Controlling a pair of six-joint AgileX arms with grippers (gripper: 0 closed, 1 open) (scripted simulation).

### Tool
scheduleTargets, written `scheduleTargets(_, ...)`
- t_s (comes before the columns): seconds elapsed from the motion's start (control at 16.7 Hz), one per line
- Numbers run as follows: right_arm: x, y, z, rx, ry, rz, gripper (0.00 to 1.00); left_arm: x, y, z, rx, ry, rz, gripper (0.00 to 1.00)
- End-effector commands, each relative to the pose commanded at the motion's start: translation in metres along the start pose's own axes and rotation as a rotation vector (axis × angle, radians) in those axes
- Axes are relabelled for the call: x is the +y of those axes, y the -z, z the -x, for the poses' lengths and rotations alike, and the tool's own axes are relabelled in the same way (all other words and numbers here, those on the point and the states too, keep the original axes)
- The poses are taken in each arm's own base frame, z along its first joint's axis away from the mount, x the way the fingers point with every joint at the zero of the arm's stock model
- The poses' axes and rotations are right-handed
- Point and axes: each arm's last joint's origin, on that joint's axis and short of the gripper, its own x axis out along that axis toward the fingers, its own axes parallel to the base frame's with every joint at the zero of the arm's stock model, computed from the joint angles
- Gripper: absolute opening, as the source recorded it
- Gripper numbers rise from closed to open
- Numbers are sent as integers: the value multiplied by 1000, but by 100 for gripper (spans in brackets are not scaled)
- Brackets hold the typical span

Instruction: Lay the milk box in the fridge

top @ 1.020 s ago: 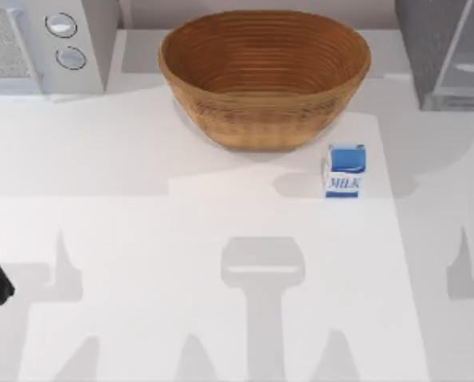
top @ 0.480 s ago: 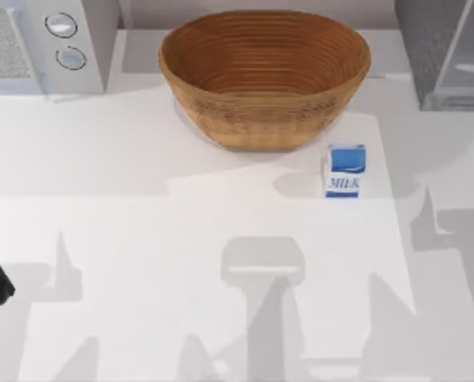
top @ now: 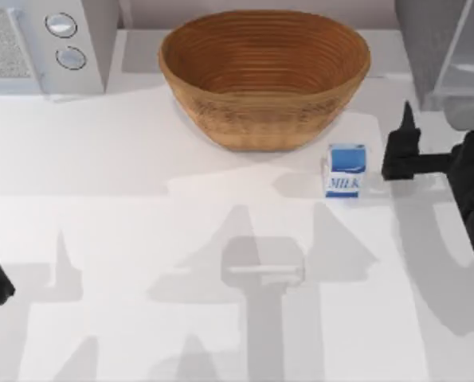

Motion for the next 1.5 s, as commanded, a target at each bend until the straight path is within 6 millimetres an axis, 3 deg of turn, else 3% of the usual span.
scheduleTargets(0.3,54,59,-29,-26,11,-12,100,0,0,0,0,0,0,100)
scheduleTargets(0.72,93,135,-27,-58,29,-46,100,0,0,0,0,0,0,100)
scheduleTargets(0.9,97,147,-25,-64,33,-52,100,0,0,0,0,0,0,100)
scheduleTargets(1.14,97,147,-25,-64,33,-52,100,0,0,0,0,0,0,100)
scheduleTargets(1.2,98,155,-28,-30,17,-52,100,0,0,0,0,0,0,100)
scheduleTargets(1.5,97,148,-45,-64,33,-54,100,0,0,0,0,0,0,100)
